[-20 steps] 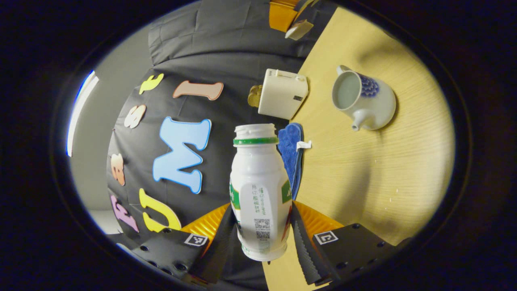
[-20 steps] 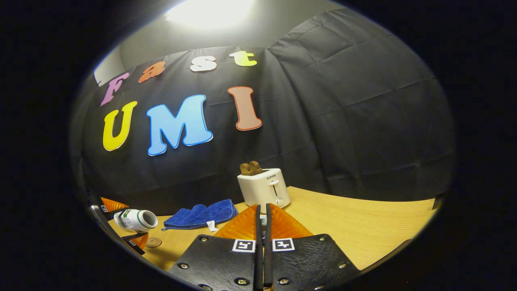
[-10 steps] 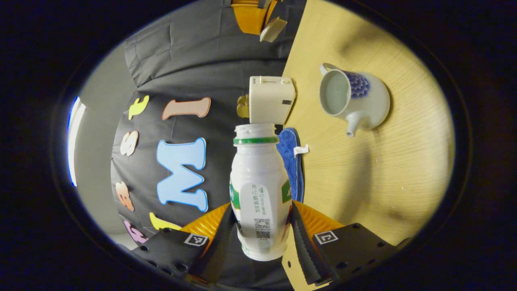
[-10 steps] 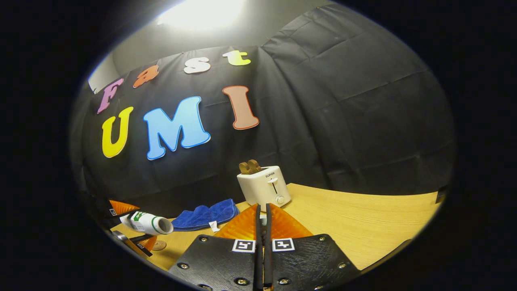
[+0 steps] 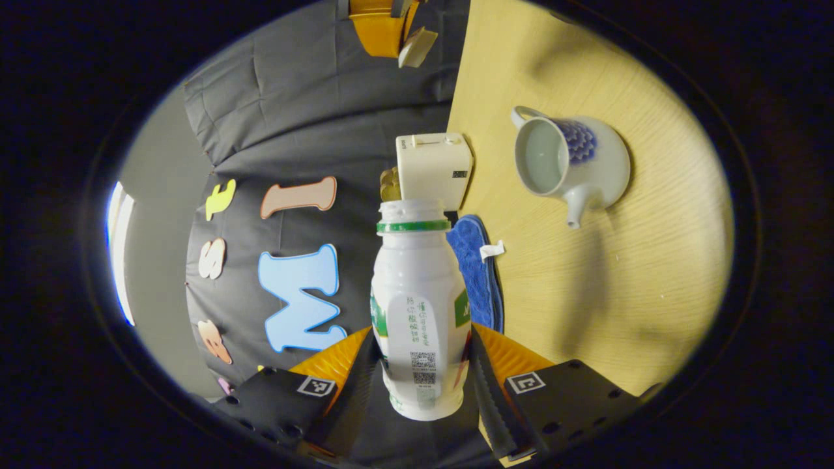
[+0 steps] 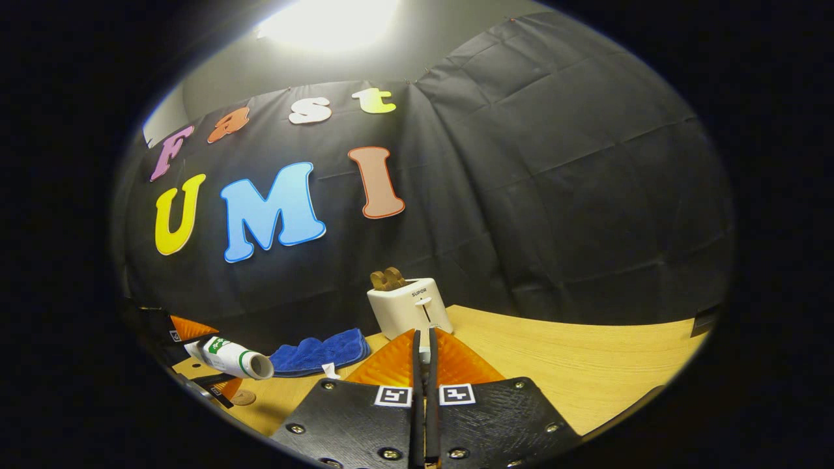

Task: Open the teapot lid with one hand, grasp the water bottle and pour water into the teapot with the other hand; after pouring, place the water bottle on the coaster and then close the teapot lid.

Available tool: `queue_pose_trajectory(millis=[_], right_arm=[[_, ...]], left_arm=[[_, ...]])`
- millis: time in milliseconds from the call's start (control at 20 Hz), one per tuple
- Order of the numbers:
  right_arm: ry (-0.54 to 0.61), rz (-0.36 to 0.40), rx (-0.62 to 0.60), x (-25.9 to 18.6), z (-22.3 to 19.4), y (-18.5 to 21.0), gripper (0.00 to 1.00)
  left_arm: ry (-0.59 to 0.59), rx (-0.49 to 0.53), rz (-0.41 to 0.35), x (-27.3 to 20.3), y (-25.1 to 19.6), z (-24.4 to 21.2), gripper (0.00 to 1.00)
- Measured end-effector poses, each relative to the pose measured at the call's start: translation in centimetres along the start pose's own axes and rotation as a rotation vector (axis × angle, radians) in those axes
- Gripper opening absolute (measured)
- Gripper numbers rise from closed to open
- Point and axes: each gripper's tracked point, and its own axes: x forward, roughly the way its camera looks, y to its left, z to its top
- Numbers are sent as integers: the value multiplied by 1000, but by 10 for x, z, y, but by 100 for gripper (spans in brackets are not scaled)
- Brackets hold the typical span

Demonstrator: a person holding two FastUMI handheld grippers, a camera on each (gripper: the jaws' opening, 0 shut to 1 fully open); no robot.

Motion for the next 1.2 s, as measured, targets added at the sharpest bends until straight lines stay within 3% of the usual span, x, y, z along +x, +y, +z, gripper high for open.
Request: queue_pose_trajectory(millis=[500,1200], right_arm=[[-4,-64,19,2,1,-19,1],[-16,-79,32,2,5,-25,1]], left_arm=[[-31,102,21,6,15,10,85],[-21,178,36,7,27,8,85]])
